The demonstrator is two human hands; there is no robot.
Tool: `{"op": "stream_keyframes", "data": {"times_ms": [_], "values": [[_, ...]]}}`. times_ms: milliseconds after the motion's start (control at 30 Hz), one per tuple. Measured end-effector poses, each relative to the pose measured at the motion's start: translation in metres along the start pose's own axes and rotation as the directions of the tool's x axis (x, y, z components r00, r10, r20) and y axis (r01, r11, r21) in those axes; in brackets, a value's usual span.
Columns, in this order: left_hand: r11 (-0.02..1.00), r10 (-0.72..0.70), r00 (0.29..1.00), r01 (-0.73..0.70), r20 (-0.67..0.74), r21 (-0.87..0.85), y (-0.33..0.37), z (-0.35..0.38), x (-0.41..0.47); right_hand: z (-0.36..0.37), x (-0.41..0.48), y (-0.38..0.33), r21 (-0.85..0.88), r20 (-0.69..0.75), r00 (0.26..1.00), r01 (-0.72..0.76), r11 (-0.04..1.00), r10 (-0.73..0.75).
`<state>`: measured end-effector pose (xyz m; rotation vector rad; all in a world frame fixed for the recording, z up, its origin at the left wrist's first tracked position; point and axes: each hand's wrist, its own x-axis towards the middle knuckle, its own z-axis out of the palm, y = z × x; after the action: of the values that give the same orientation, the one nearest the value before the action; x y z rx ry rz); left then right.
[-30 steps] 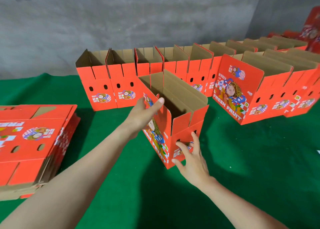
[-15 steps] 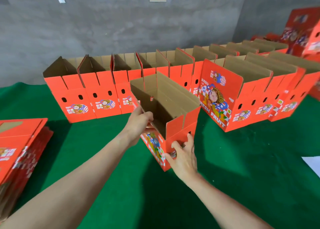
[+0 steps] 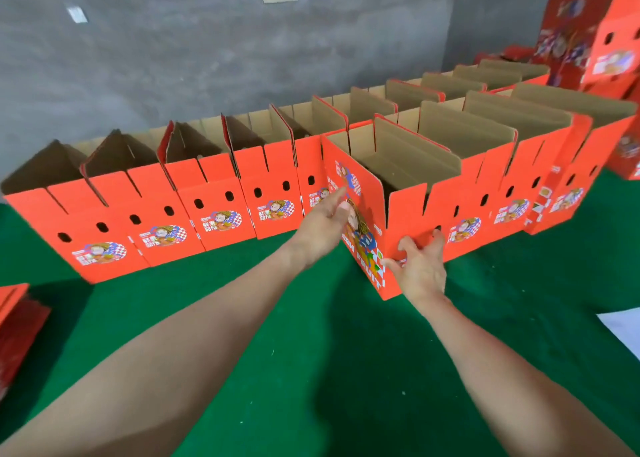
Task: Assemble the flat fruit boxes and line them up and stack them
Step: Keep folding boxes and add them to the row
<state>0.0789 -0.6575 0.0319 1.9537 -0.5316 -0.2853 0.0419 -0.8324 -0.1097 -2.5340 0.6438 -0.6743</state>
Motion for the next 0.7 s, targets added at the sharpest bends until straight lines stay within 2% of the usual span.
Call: {"op": "stream_keyframes", "data": {"times_ms": [100,200,400,467,533,600,667,700], "values": [[0.999,-0.045,0.998,0.044,-0.046,-0.026,-0.009,-0.007,-0.005,0.007,0.015,0.002,0.014,-0.036,0.999,-0.038,0.999,0.039],[0.993,-0.096,0.991,0.102,-0.097,0.052,-0.023,-0.029,-0.014,0.006,0.03,0.009,-0.007,-0.035,0.997,-0.071,0.997,0.071],[0.973,-0.16,0.969,0.187,-0.187,0.138,-0.051,-0.077,-0.033,-0.005,0.054,0.013,-0.049,0.083,0.969,-0.228,0.972,0.232],[0.971,-0.17,0.964,0.199,-0.203,0.131,-0.059,-0.088,-0.039,-0.002,0.048,0.002,0.056,0.064,0.957,-0.287,0.956,0.283],[0.971,-0.169,0.961,0.2,-0.217,0.131,-0.066,-0.097,-0.044,0.004,0.034,-0.016,0.304,-0.051,0.928,-0.336,0.891,0.368],[0.971,-0.168,0.957,0.203,-0.238,0.129,-0.073,-0.106,-0.05,0.006,0.017,-0.045,0.501,-0.203,0.894,-0.255,0.827,0.399],[0.967,-0.185,0.949,0.222,-0.257,0.124,-0.08,-0.115,-0.058,0.009,-0.002,-0.082,0.508,-0.245,0.937,-0.093,0.857,0.247],[0.964,-0.195,0.944,0.234,-0.265,0.123,-0.085,-0.121,-0.063,0.01,-0.012,-0.103,0.502,-0.203,0.972,-0.002,0.865,0.12]]}}
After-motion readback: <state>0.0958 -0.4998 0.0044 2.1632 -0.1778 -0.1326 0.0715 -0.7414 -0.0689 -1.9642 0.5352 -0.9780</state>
